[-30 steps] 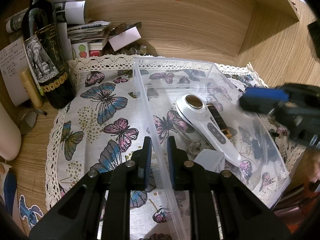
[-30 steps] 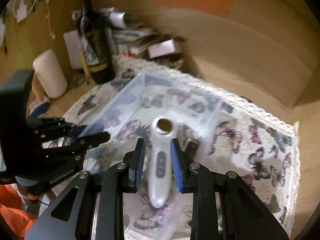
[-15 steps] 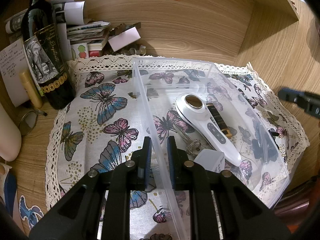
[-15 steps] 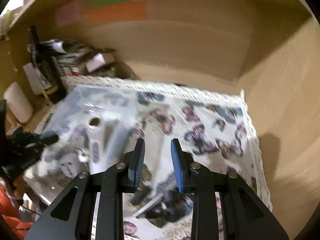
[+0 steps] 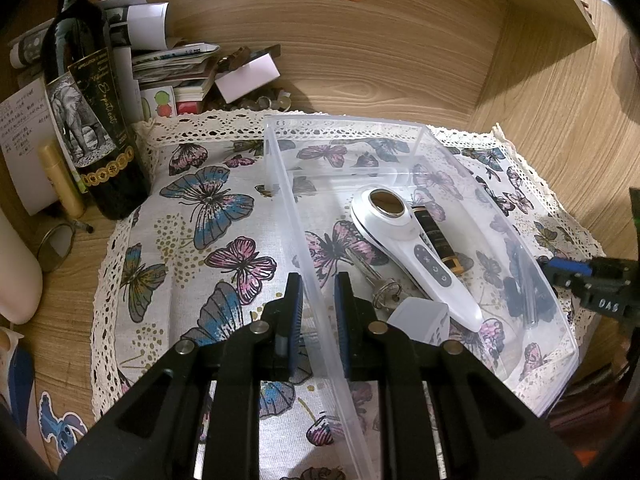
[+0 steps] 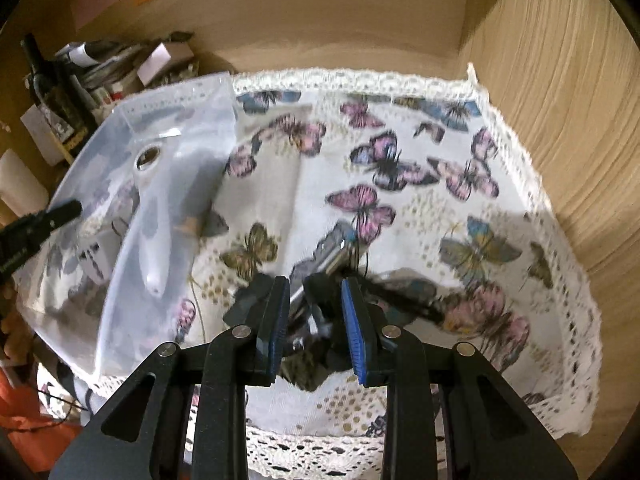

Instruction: Organize rigid objects

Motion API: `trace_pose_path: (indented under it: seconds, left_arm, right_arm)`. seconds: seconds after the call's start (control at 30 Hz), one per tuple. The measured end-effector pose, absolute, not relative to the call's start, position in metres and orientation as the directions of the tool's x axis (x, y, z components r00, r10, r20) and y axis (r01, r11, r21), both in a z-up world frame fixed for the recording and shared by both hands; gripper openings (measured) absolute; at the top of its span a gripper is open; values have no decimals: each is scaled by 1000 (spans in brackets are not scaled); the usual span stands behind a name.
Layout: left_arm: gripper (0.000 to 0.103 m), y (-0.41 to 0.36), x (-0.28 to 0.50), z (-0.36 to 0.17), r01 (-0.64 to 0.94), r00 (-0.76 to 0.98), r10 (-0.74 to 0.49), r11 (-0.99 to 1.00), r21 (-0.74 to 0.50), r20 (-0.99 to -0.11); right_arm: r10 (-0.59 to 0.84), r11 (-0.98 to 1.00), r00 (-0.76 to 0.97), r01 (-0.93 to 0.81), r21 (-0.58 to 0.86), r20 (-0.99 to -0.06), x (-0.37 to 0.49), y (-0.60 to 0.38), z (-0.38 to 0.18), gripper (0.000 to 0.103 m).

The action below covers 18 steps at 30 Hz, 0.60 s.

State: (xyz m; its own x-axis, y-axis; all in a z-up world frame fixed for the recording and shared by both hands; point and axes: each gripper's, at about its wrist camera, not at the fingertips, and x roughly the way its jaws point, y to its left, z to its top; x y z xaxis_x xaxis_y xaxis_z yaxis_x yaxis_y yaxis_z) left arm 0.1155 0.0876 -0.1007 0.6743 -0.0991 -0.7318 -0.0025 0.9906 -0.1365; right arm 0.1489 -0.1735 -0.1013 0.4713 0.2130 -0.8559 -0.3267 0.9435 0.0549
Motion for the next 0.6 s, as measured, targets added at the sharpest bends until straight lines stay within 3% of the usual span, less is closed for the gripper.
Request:
trace_pose_path:
  seconds: [0.17,0.27,0.6]
  left_arm:
    - [15,88,115,-101,-3,674,-100,990,-138,-732]
    - [15,88,115,-101,-3,675,-100,990,-138,-731]
    - [15,87,115,-101,-2,675,-99,991,-136,-731]
  right_arm:
    - [205,948,455,-312,61,-866,150,-178,-113,24]
    - [212,949,462,-308,68,-861,151,-180,-111,15]
    - [244,942,539,-328,66,-806,156,-177,-81,8]
